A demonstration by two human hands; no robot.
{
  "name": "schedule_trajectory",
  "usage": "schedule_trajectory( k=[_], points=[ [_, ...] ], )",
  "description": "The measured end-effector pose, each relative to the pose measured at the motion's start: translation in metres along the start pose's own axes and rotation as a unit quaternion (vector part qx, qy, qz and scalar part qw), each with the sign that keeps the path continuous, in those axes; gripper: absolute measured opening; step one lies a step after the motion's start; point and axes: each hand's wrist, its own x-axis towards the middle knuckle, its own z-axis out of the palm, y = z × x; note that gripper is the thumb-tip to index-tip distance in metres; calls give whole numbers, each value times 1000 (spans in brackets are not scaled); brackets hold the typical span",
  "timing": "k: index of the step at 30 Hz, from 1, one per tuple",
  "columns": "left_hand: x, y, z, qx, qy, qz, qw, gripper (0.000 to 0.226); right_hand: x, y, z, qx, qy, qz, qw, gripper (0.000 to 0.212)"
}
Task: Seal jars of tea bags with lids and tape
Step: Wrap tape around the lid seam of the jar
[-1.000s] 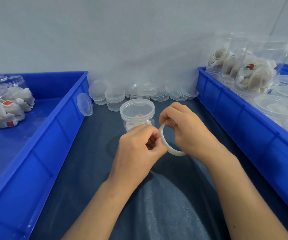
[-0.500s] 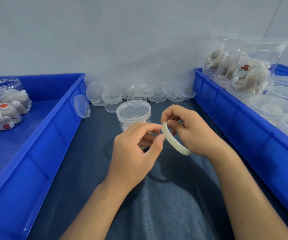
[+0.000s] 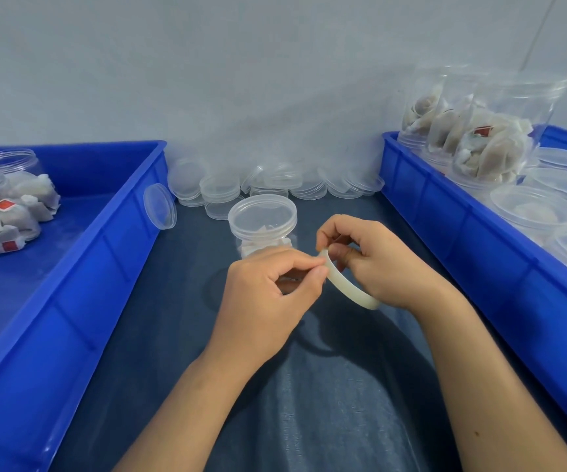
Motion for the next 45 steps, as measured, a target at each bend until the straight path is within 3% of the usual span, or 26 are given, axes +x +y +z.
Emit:
schedule_trajectory(
  k=[10,25,45],
  points=[
    [1,0,3,41,27,-2,999,13,0,1,3,-8,-12,14,1000,34],
    [1,-1,0,11,-24,-33,999,9,2,4,2,-25,-3,10,1000,33],
    [0,0,0,-3,-14,-67,998,7,2,3,4,-31,-6,13,999,35]
  ],
)
